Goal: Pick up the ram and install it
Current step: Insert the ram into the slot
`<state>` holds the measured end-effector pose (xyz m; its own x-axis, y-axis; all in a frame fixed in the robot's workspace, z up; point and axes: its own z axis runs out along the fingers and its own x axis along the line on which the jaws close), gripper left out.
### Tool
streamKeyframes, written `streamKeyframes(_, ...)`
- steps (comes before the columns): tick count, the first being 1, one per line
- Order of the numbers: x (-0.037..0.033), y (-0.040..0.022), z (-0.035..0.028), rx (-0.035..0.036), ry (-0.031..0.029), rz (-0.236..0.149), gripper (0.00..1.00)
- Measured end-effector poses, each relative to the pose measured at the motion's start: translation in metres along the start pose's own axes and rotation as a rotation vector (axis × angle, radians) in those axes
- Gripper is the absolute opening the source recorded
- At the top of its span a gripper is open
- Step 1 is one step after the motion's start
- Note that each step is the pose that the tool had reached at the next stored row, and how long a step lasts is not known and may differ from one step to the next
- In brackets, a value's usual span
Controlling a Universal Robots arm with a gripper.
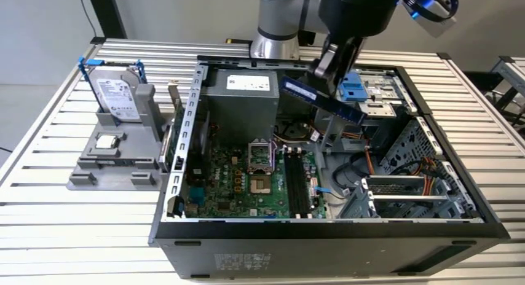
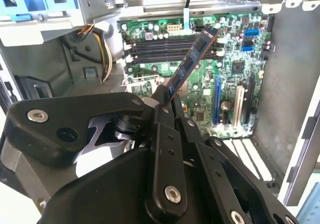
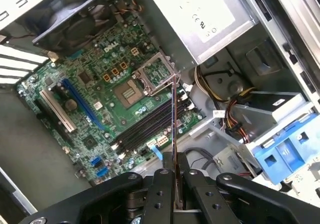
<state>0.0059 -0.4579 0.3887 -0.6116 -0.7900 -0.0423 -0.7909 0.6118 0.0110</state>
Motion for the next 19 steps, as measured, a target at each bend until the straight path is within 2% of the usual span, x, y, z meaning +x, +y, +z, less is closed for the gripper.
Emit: streamKeyframes(19, 0.0, 0.0, 0.0, 0.0097, -0.0025, 0.229, 0.0)
